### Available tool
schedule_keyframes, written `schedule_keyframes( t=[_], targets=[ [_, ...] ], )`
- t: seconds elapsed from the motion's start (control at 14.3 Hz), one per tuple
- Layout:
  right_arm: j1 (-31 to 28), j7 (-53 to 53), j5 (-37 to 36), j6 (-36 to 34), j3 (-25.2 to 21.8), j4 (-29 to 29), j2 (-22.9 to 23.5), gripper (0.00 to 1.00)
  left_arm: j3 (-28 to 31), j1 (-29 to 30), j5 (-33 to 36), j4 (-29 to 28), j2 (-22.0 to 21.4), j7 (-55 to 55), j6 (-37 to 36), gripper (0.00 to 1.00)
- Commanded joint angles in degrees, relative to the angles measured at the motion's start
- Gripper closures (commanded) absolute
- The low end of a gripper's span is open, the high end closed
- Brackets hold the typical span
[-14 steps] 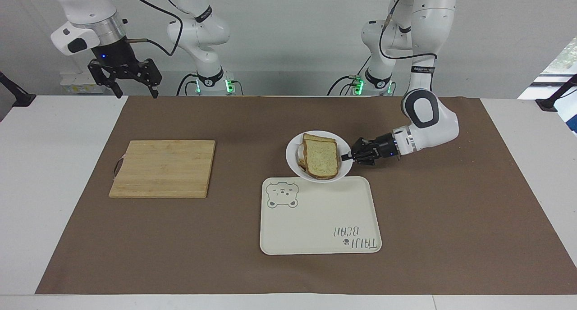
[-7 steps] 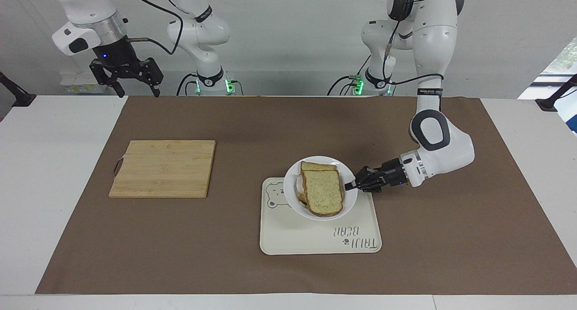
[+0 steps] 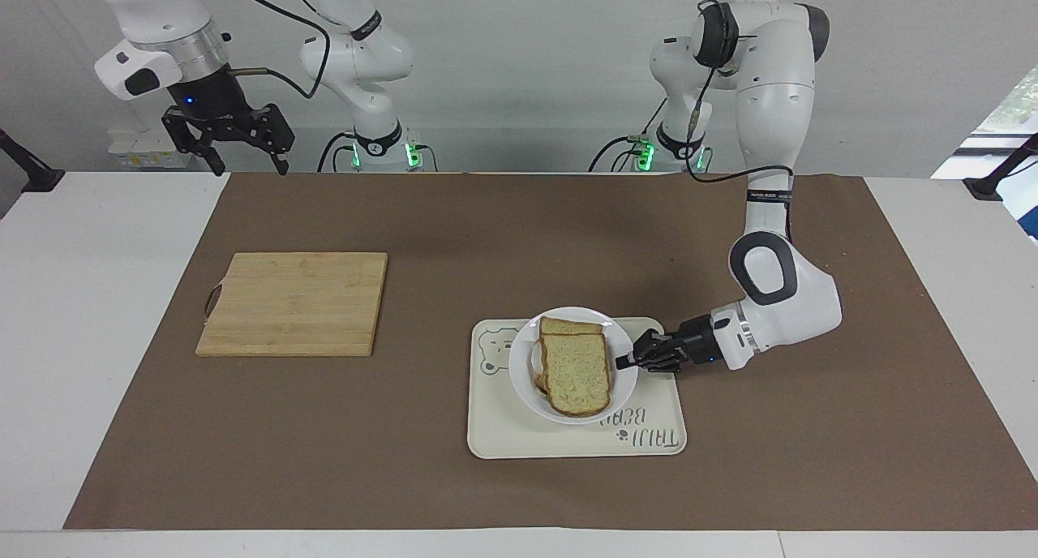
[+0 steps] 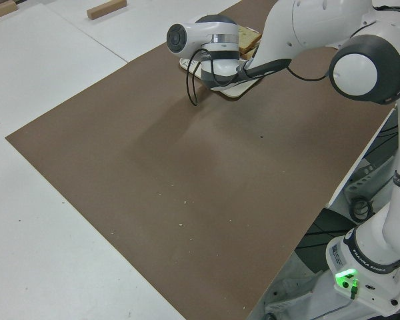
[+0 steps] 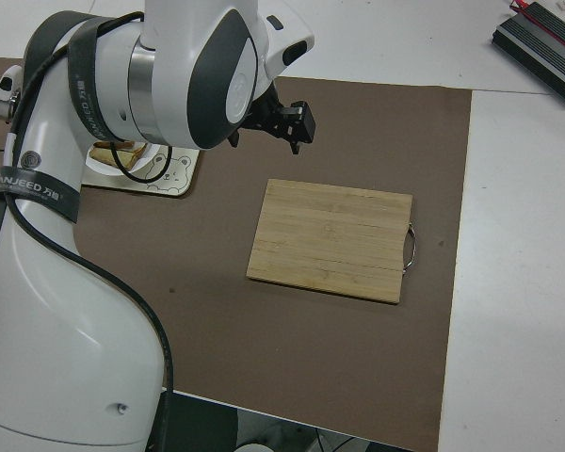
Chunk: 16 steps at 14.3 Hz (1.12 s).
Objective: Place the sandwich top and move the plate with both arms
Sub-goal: 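Slide the plate with the left gripper onto the bear tray, then open the left gripper to release the plate rim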
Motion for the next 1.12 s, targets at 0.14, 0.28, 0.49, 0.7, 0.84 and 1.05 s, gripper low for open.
schedule_keyframes(
  t=[0.14, 0.28, 0.49, 0.7, 0.84, 1.05],
  targets=[
    [-0.8, -0.6, 1.1, -0.4, 0.5, -1.0, -1.2, 0.00, -0.9, -0.6, 4.3, 1.2, 0.2, -3.2, 3.4, 1.00],
    [-0.9, -0.6, 1.1, -0.5, 0.5, -1.0, -1.2, 0.00, -0.9, -0.8, 4.8, -0.1, -0.2, -3.8, 3.9, 1.00],
    [-0.8, -0.5, 1.2, -0.4, 0.5, -1.0, -1.2, 0.00, -0.7, -0.8, 6.3, -1.0, -0.4, -4.4, 4.1, 1.00],
    [-0.9, -0.6, 1.1, -0.5, 0.5, -1.0, -1.2, 0.00, -0.7, -0.8, 8.0, -1.0, -0.4, -6.3, 4.1, 0.66],
    [-0.8, -0.6, 1.1, -0.5, 0.5, -1.0, -1.2, 0.00, -0.7, -0.8, 9.8, -0.9, -0.4, -6.6, 4.1, 0.49],
    [-0.8, -0.6, 1.1, -0.5, 0.5, -1.0, -1.2, 0.00, -0.5, -0.9, 12.2, -0.1, -0.7, -6.4, 5.3, 0.00]
  ],
)
